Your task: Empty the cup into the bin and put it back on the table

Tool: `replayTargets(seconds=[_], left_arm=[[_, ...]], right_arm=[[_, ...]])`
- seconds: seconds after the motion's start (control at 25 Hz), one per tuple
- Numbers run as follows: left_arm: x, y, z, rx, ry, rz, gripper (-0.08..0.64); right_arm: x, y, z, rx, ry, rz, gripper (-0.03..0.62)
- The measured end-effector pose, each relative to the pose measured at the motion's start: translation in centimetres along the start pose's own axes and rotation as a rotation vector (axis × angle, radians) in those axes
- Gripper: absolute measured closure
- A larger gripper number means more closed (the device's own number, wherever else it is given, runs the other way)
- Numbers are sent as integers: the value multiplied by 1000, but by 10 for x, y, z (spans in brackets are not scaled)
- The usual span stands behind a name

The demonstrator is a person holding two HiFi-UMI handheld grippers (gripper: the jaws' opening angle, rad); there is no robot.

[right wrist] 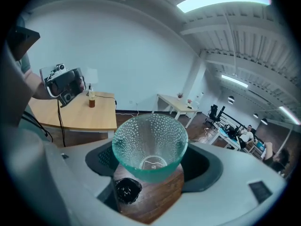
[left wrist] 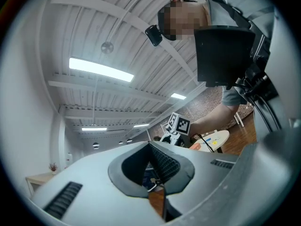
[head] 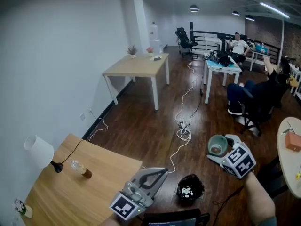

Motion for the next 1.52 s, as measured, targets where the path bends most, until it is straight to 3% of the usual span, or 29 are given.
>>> replayTargets(seconds=[0.36, 0.76, 1.16, 1.52], left_arm=[[20, 8, 3, -49, 94, 52, 569], [58, 24, 8, -101, 258, 102, 569], [124, 55, 19, -194, 474, 150, 568], [211, 96, 38, -256, 600, 192, 569]], right_arm=[[-32, 39, 41, 82, 168, -66, 204], [-65, 75, 91, 185, 370, -125, 204], [-93, 128, 168, 310, 554, -194, 204], [-106, 177, 261, 371, 660, -225, 204]])
Point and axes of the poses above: the fingertips, and each gripper's own axes: x backward along the fingers, z to its left, y out of its top, the point moved 4 cm from there along x, backward along the fingers, and after that the axes turned 11 degrees about y, right-handed, at the moved point
